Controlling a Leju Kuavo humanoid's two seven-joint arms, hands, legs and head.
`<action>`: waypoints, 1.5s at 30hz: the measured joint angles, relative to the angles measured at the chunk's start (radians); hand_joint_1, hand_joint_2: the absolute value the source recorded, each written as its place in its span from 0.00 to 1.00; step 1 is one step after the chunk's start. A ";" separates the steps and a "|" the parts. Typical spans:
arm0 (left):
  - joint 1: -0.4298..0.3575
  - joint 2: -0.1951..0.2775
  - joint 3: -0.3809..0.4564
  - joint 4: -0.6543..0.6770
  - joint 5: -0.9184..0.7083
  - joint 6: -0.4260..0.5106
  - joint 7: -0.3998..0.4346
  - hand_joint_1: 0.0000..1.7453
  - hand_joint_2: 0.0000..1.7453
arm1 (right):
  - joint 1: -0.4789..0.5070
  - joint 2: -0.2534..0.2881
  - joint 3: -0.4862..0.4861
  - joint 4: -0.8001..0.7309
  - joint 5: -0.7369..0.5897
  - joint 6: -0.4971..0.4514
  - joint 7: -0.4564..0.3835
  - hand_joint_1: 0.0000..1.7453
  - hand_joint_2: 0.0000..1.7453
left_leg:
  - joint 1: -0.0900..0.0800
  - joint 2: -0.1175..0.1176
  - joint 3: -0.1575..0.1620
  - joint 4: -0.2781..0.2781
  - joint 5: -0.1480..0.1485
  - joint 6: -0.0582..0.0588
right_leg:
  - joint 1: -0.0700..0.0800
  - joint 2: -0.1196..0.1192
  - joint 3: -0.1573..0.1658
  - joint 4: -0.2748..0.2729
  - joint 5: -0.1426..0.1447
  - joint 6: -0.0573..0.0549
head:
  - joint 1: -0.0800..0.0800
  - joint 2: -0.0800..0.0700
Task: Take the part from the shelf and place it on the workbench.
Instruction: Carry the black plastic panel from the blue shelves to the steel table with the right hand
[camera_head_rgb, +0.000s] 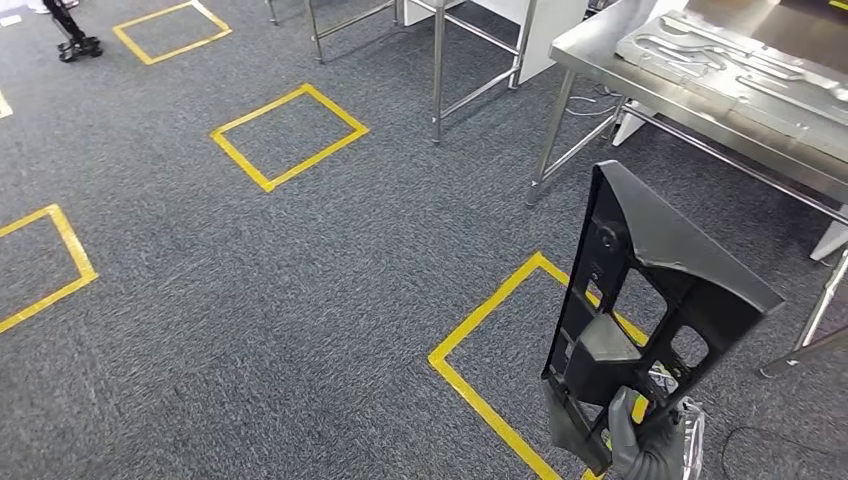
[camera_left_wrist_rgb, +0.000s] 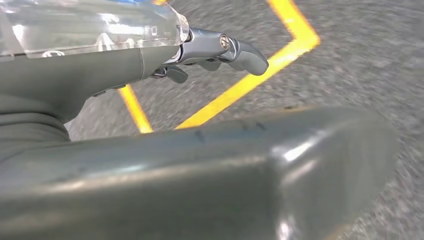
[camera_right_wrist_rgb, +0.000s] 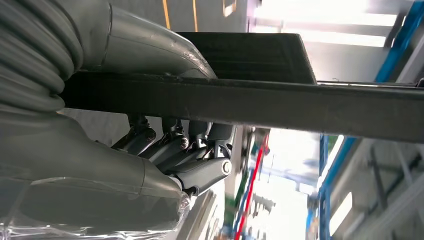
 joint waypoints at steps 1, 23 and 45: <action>0.000 0.002 -0.002 0.000 -0.004 -0.005 -0.005 0.00 0.00 | 0.004 -0.002 -0.001 -0.005 -0.002 -0.008 -0.001 1.00 1.00 | 0.002 -0.018 0.012 -0.032 0.008 0.002 | 0.001 0.012 -0.005 0.004 0.000 0.006 | 0.000 0.000; -0.018 0.002 -0.056 0.000 -0.066 0.031 0.152 0.00 0.00 | -0.011 -0.019 0.029 -0.027 0.093 -0.198 0.072 1.00 1.00 | -0.009 0.071 -0.015 0.083 -0.078 -0.003 | 0.000 -0.110 0.042 -0.013 -0.039 -0.017 | 0.000 0.000; -0.014 0.034 -0.048 0.002 -0.060 0.022 0.167 0.00 0.00 | -0.078 -0.097 0.073 0.009 -0.004 -0.162 0.080 1.00 1.00 | -0.012 0.129 0.073 -0.073 -0.017 0.037 | 0.000 -0.155 -0.068 0.099 -0.028 0.040 | 0.000 0.000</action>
